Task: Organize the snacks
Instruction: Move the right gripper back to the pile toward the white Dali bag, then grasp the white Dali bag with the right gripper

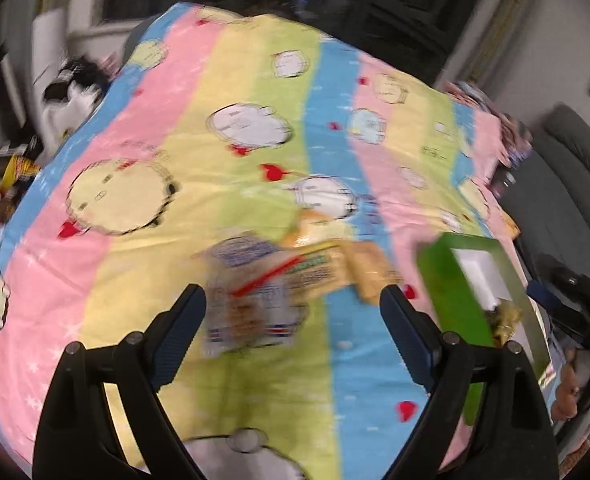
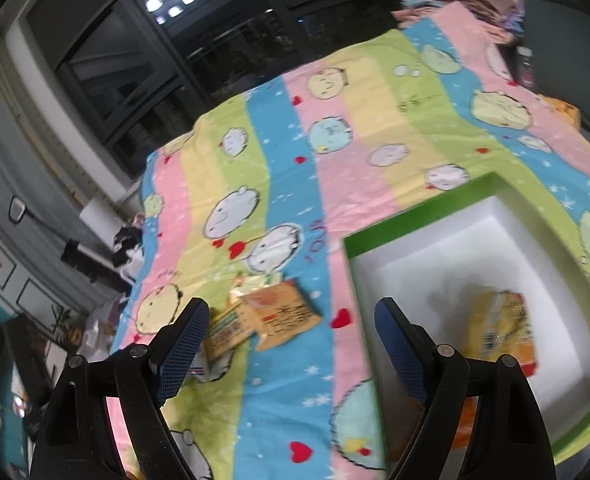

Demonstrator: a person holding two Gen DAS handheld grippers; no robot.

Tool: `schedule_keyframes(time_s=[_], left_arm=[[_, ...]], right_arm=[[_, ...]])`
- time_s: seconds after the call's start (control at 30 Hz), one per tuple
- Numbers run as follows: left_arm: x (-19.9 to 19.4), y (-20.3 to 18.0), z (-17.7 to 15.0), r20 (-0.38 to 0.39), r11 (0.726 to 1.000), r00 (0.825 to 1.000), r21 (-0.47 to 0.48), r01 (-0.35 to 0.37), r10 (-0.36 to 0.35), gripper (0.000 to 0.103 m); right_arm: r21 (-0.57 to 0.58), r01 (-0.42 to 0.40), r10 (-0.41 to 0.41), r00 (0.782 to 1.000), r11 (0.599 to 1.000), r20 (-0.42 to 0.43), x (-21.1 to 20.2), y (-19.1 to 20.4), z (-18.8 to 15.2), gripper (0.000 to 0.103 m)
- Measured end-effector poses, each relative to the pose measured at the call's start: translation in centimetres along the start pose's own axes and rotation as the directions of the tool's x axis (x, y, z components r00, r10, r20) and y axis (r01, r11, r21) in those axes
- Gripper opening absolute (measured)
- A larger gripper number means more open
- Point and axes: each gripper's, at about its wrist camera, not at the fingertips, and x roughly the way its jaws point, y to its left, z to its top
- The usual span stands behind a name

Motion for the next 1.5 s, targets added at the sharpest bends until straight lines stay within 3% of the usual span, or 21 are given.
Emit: schedule_keyframes(time_s=[0.13, 0.2, 0.43, 0.6, 0.77, 0.87, 0.97, 1.17, 1.3, 1.37, 1.5], left_arm=[[0.7, 4.5, 0.2, 0.0, 0.991, 1.0, -0.13, -0.012, 0.012, 0.089], [1.0, 6.1, 0.3, -0.005, 0.984, 1.0, -0.177, 0.02, -0.021, 0.089], [1.1, 7.2, 0.2, -0.009, 0.983, 1.0, -0.184, 0.016, -0.018, 0.089], [3.0, 7.5, 0.2, -0.05, 0.98, 0.997, -0.192, 0.047, -0.057, 0.087], [4.9, 7.0, -0.2, -0.11, 0.983, 0.992, -0.177, 0.042, -0.062, 0.086], [5.9, 7.0, -0.7, -0.147, 0.977, 0.984, -0.201, 0.072, -0.103, 0.082], [6.6, 6.6, -1.0, -0.169, 0.976, 0.978, -0.201, 0.088, -0.123, 0.08], [7.8, 5.9, -1.9, -0.227, 0.967, 0.957, -0.216, 0.132, -0.182, 0.066], [8.0, 5.4, -2.4, -0.237, 0.973, 0.957, -0.194, 0.123, -0.168, 0.053], [8.0, 5.2, -2.7, -0.238, 0.976, 0.958, -0.185, 0.119, -0.162, 0.053], [7.6, 4.7, -2.9, -0.231, 0.984, 0.964, -0.146, 0.1, -0.132, 0.05]], right_arm=[[-0.033, -0.023, 0.022, 0.999, 0.999, -0.032, 1.9, 2.2, -0.9, 0.085], [-0.06, -0.022, 0.018, 0.998, 0.998, -0.063, 3.1, 3.4, -1.3, 0.085], [-0.141, -0.046, 0.02, 0.983, 0.989, -0.183, 7.2, 7.5, -1.6, 0.085], [-0.137, -0.101, 0.053, 0.947, 0.985, -0.316, 11.5, 9.9, -1.4, 0.085], [-0.099, -0.117, 0.068, 0.913, 0.988, -0.403, 15.7, 10.7, -2.3, 0.085], [-0.113, -0.146, 0.077, 0.881, 0.983, -0.466, 17.7, 11.6, -2.9, 0.08], [-0.114, -0.18, 0.103, 0.867, 0.977, -0.488, 18.7, 12.0, -3.3, 0.08], [-0.078, -0.235, 0.15, 0.809, 0.969, -0.569, 20.5, 12.3, -5.0, 0.075], [-0.091, -0.251, 0.15, 0.79, 0.964, -0.594, 21.1, 12.7, -6.0, 0.068], [-0.088, -0.264, 0.16, 0.783, 0.961, -0.602, 21.2, 12.8, -6.5, 0.063], [-0.119, -0.272, 0.153, 0.794, 0.955, -0.588, 20.6, 13.0, -6.9, 0.057]])
